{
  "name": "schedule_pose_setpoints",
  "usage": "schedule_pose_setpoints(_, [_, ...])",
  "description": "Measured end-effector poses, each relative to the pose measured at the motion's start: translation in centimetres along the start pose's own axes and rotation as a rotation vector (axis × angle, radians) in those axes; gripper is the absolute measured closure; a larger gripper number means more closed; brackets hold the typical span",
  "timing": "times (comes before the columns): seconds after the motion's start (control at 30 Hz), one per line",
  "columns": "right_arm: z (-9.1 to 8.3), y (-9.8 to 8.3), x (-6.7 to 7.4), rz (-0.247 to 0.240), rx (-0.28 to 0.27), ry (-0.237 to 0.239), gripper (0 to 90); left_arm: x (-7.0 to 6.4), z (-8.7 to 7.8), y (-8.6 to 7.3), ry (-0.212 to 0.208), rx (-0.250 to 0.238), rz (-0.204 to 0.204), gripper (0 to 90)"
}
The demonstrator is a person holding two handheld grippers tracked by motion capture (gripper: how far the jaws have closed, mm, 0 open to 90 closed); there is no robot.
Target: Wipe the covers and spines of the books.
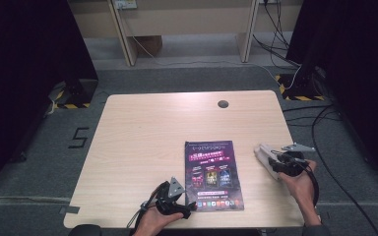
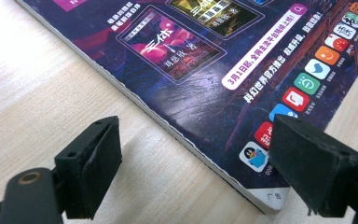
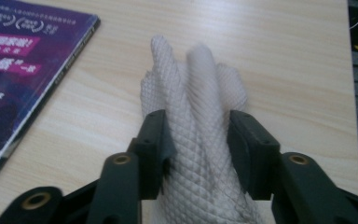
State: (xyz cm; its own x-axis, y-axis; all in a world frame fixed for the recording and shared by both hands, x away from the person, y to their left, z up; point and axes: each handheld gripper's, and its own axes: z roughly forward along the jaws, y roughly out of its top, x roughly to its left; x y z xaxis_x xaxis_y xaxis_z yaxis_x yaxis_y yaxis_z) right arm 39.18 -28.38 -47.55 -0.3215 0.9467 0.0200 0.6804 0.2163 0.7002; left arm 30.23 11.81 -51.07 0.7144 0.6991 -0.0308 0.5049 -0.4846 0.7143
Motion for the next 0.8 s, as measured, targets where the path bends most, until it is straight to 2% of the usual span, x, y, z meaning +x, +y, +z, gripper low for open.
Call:
schedule_pose_setpoints(0.07, [-0.4, 0.3, 0.2, 0.008, -0.026, -0.008, 54.2, 0.0, 0.0, 0.0, 0.000, -0.001, -0.001, 16.2])
schedule_pose_setpoints(0.2, [-0.7, 0.7, 0.9, -0.027, -0.027, -0.010, 51.8, 0.0, 0.0, 0.0, -0.001, 0.000, -0.004, 16.1])
schedule_pose_setpoints(0.3, [-0.7, 0.8, 1.1, -0.019, -0.043, -0.009, 47.6, 0.0, 0.0, 0.0, -0.002, 0.000, -0.002, 16.0])
schedule_pose_setpoints(0.6, [-1.1, 1.7, 2.8, -0.020, -0.095, 0.075, 43.0, 0.1, 0.0, 0.0, -0.003, 0.000, -0.002, 16.0])
schedule_pose_setpoints(0.8, [-0.7, 1.8, 3.4, 0.009, -0.116, 0.143, 36.0, 0.5, 0.1, 0.1, -0.034, 0.006, -0.031, 16.4])
